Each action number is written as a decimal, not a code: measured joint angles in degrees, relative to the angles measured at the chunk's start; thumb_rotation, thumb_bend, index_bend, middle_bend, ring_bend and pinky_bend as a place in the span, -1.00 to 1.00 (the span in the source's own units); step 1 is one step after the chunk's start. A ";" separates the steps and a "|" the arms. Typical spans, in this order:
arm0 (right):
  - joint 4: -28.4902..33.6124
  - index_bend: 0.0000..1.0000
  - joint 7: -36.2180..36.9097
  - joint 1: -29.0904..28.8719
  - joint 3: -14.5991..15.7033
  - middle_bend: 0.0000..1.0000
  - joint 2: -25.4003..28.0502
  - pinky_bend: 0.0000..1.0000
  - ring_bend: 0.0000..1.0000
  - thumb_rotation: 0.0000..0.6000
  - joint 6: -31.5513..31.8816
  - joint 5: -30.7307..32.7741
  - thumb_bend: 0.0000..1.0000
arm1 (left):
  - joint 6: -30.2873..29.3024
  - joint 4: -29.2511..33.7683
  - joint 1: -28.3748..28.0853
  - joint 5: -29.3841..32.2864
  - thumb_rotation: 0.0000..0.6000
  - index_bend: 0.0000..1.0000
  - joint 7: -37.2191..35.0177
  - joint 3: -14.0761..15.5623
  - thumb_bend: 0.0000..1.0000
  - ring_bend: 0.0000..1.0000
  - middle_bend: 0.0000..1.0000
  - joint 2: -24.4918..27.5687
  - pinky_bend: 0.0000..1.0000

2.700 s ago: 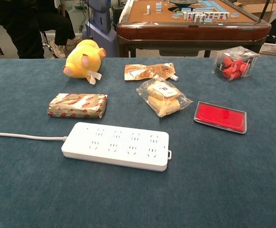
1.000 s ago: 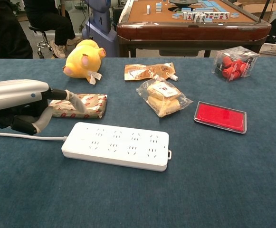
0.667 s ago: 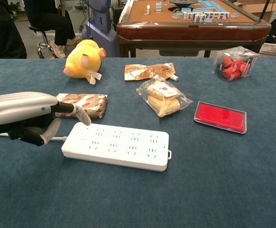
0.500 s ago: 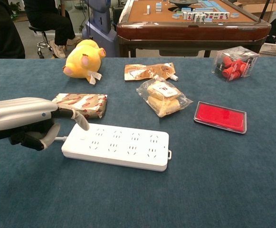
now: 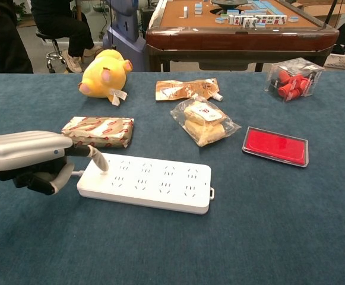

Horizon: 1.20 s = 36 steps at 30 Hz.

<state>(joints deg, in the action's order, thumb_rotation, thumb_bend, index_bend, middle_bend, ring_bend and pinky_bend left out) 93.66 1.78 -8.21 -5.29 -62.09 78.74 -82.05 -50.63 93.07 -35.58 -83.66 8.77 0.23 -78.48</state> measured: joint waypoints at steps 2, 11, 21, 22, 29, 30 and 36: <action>-0.05 -0.01 0.01 -0.05 0.01 -0.16 -0.07 0.27 -0.03 1.00 -0.08 0.05 -0.70 | 0.09 -0.40 -0.03 0.40 1.00 -0.46 -0.03 0.08 0.74 1.00 1.00 -0.17 1.00; -0.17 -0.01 -0.09 -0.44 0.00 -0.16 -0.40 0.27 -0.03 1.00 -0.53 0.10 -0.70 | 0.10 -1.08 -0.26 1.11 1.00 -0.45 -0.35 0.30 0.75 1.00 1.00 -0.41 1.00; -0.47 -0.01 0.25 -0.64 0.04 -0.16 -0.57 0.27 -0.03 1.00 -0.80 0.20 -0.70 | 0.78 -0.86 -0.88 2.00 1.00 -0.41 1.93 0.55 0.75 1.00 1.00 -0.49 1.00; -0.53 -0.01 0.33 -0.65 0.05 -0.16 -0.60 0.27 -0.03 1.00 -0.81 0.20 -0.70 | 0.74 -0.71 -0.90 2.19 1.00 -0.41 2.17 0.57 0.75 1.00 1.00 -0.49 1.00; -1.08 -0.01 1.02 -0.75 0.11 -0.16 -0.79 0.27 -0.03 1.00 -1.05 0.24 -0.70 | -0.02 -0.28 -0.62 2.56 1.00 -0.42 2.83 0.81 0.74 1.00 1.00 -0.34 1.00; -1.20 -0.01 1.17 -0.74 0.12 -0.16 -0.82 0.27 -0.03 1.00 -1.03 0.22 -0.70 | -0.37 -0.17 -0.50 2.45 1.00 -0.42 2.63 0.81 0.74 1.00 1.00 -0.25 1.00; -1.84 -0.01 1.90 -0.69 0.13 -0.16 -0.98 0.27 -0.03 1.00 -0.99 0.29 -0.70 | -4.03 1.55 1.13 1.46 1.00 -0.44 -0.09 0.80 0.74 1.00 1.00 1.77 1.00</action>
<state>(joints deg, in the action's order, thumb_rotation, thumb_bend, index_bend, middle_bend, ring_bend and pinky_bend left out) 91.83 3.68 -8.90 -5.16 -63.07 77.74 -81.76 -54.66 94.62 -34.45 -82.20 8.68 1.03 -76.71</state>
